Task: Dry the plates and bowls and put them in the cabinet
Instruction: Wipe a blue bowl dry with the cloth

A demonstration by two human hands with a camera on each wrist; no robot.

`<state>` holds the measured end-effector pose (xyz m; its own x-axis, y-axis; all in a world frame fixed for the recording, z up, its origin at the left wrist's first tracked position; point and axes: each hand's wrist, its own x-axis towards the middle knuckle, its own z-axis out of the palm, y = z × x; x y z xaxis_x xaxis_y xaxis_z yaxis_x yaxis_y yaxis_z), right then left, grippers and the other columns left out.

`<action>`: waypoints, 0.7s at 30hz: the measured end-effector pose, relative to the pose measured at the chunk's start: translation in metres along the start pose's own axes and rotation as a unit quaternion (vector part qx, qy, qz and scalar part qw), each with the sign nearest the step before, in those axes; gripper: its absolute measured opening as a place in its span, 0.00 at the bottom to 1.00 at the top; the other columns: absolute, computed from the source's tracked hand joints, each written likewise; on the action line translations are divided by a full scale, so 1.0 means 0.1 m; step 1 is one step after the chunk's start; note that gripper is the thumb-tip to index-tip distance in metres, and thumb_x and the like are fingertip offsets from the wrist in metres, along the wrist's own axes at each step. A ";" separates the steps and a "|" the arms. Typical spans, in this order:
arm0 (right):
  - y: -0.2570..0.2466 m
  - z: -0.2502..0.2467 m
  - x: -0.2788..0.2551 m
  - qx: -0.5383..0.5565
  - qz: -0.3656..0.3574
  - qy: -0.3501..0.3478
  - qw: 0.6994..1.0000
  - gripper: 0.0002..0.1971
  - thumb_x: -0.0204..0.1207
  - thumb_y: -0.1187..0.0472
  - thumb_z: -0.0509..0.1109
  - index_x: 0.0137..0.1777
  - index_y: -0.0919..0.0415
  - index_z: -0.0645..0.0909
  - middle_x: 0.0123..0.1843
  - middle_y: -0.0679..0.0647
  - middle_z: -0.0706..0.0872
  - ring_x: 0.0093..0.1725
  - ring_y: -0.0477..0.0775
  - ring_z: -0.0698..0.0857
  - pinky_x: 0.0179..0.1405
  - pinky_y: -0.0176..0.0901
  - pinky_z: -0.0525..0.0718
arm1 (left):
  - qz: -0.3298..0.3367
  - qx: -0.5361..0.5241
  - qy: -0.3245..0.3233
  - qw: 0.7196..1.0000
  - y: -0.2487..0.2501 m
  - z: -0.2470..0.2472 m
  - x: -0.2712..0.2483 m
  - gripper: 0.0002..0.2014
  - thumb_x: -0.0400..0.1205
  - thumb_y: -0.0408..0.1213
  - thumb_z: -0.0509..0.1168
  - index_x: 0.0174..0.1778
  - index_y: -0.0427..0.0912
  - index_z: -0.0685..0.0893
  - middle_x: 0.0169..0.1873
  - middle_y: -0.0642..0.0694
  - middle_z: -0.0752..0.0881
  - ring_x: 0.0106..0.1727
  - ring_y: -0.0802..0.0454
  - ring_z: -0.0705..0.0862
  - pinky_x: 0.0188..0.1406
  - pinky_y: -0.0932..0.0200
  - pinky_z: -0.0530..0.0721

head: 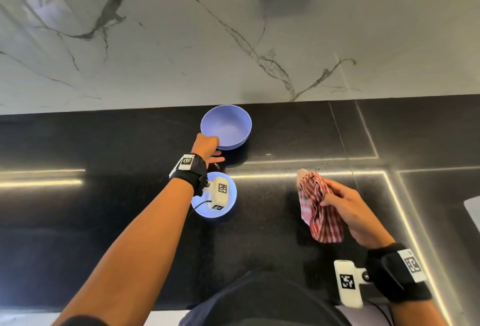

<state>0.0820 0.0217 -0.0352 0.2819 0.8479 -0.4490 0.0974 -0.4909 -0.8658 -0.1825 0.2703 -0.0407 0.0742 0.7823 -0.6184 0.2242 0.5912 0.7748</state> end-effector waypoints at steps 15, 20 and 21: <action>-0.41 0.14 -0.04 -0.046 -0.209 0.057 0.975 0.26 0.79 0.69 0.74 0.74 0.48 0.78 0.66 0.45 0.85 0.62 0.42 0.86 0.56 0.29 0.84 | 0.206 0.372 0.008 0.905 -0.07 0.73 -0.61 0.19 0.91 0.46 0.49 0.75 0.53 0.78 0.69 0.38 0.76 0.66 0.28 0.79 0.67 0.41 0.74; -0.31 0.20 -0.08 -0.159 -0.291 0.161 0.930 0.23 0.77 0.69 0.76 0.71 0.54 0.81 0.62 0.48 0.82 0.57 0.38 0.83 0.57 0.21 0.77 | 0.238 0.414 -0.024 0.878 -0.24 0.92 -0.75 0.24 0.93 0.51 0.49 0.87 0.54 0.66 0.78 0.38 0.77 0.77 0.34 0.76 0.73 0.43 0.72; -0.28 0.20 -0.08 -0.190 -0.306 0.168 0.918 0.23 0.77 0.69 0.76 0.71 0.53 0.82 0.62 0.48 0.81 0.54 0.40 0.83 0.54 0.23 0.79 | 0.245 0.418 -0.028 0.875 -0.28 0.94 -0.76 0.24 0.93 0.51 0.49 0.87 0.55 0.66 0.76 0.38 0.79 0.75 0.34 0.76 0.72 0.42 0.73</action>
<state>0.0582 0.0325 -0.0113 0.3357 0.9099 0.2438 0.6433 -0.0324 -0.7649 -0.1030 0.1756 -0.0276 0.4014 0.8773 -0.2630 0.7824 -0.1791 0.5964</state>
